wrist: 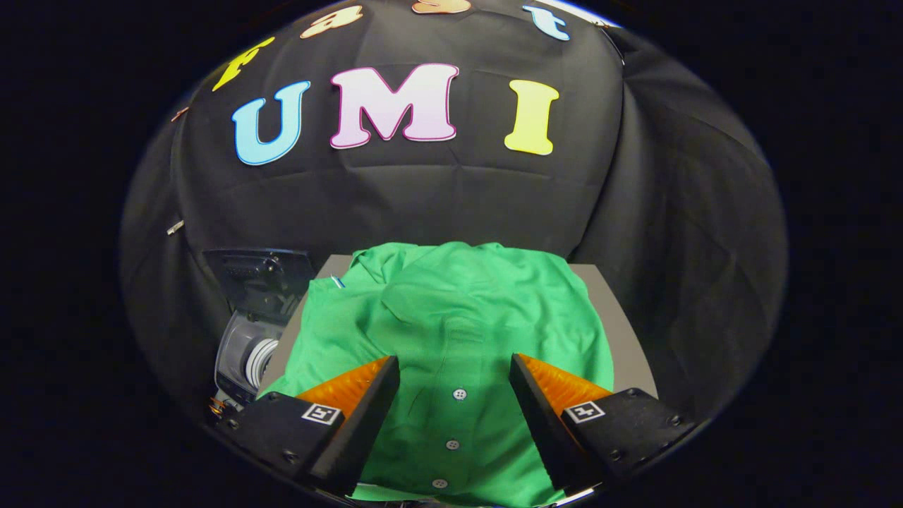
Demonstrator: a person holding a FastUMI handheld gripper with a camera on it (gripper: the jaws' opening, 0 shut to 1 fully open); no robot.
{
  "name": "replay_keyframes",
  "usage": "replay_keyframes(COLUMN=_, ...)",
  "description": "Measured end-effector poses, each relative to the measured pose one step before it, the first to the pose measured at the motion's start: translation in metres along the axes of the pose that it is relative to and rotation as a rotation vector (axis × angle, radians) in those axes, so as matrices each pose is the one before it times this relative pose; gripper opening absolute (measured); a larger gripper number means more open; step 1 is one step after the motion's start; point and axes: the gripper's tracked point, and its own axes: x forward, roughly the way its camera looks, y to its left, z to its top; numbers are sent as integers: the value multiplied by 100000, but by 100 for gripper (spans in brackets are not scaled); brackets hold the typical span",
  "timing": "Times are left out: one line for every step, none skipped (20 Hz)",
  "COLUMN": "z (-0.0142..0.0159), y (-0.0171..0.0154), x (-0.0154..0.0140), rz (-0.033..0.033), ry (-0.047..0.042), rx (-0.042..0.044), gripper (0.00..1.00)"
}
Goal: Put the clothes into the washing machine and then close the washing machine lid.
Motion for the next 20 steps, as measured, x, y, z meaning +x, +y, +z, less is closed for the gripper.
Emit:
replay_keyframes(z=-461, y=-101, x=303, rz=-54, ry=1343, rx=378, gripper=99)
replay_keyframes(z=-472, y=-139, x=368, rz=-298, ry=1532, rx=-58, gripper=99)
replay_keyframes(z=259, y=52, x=168, rz=316, ry=-1690, rx=-442, gripper=99)
replay_keyframes(z=-302, y=92, x=-53, rz=383, ry=337, rx=-726, gripper=100)
replay_keyframes(z=87, y=195, x=-704, rz=317, ry=-75, rx=-889, gripper=97)
replay_keyframes(z=-170, y=503, x=464, rz=1121, ry=-333, rx=-935, gripper=95)
replay_keyframes(z=-58, y=802, x=268, rz=1617, ry=-829, rx=-366, gripper=77)
replay_keyframes(z=189, y=235, x=59, rz=258, ry=-1991, rx=-1295, gripper=59)
replay_keyframes(z=-68, y=-105, x=-58, rz=-1974, ry=-403, rx=-1718, gripper=42)
replay_keyframes(z=54, y=0, x=31, rz=-842, ry=-430, rx=-338, gripper=24)
replay_keyframes(z=-156, y=53, x=-312, rz=-182, ry=1358, rx=2281, gripper=18)
replay_keyframes(z=280, y=88, x=-145, rz=554, ry=1201, rx=3563, gripper=13)
replay_keyframes(z=460, y=247, x=-257, rz=1568, ry=357, rx=4034, gripper=12)
replay_keyframes(z=576, y=172, x=-454, rz=1876, ry=-75, rx=3791, gripper=12)
replay_keyframes(z=439, y=295, x=-568, rz=1912, ry=412, rx=2430, gripper=12)
replay_keyframes(z=707, y=213, x=-799, rz=1722, ry=-533, rx=1248, gripper=12)
replay_keyframes(z=929, y=200, x=-859, rz=1200, ry=-1327, rx=1453, gripper=12)
replay_keyframes(z=885, y=343, x=-1043, rz=1018, ry=-1652, rx=1714, gripper=12)
replay_keyframes(z=986, y=510, x=-823, rz=1095, ry=-1703, rx=1263, gripper=12)
replay_keyframes(z=529, y=523, x=-655, rz=521, ry=-1368, rx=261, gripper=12)
